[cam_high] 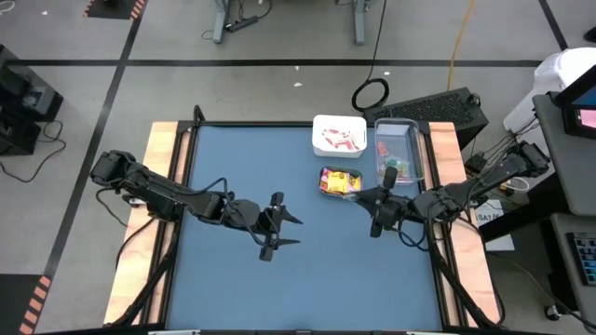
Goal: Sort candy
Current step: Put the left blue candy into the transparent bin
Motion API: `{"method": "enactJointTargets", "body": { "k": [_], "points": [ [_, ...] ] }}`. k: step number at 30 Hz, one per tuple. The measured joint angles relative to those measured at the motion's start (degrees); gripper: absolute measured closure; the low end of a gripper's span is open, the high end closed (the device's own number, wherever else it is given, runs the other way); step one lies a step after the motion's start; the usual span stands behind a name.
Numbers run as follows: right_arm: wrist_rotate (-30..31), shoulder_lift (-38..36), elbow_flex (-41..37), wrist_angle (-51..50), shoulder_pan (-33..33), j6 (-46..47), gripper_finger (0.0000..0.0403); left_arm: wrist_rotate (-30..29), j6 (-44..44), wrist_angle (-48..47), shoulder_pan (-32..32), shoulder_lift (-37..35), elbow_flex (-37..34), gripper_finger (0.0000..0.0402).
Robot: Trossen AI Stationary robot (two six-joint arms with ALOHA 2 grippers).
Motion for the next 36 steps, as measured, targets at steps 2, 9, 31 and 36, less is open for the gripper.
{"method": "enactJointTargets", "body": {
  "k": [2, 9, 31, 36],
  "points": [
    [0.0, 0.0, 0.0, 0.0, 0.0, 0.0, 0.0365, 0.0, 0.0, 0.0, 0.0, 0.0, 0.0, 0.0155],
    [-0.1, 0.0, 0.0, 0.0, 0.0, 5.0, 0.0365, 0.0, 0.0, 0.0, 0.0, 0.0, 0.0, 0.0155],
    [-0.3, 1.1, 0.0, -0.2, 0.0, 57.9, 0.0365, 0.0, -0.3, 0.0, 0.0, 0.0, 0.0, 0.0155],
    [-0.2, 1.1, 0.0, -2.1, 0.0, 53.1, 0.0365, 0.0, -0.3, 0.0, 0.0, 0.0, 0.0, 0.0155]
  ]
}}
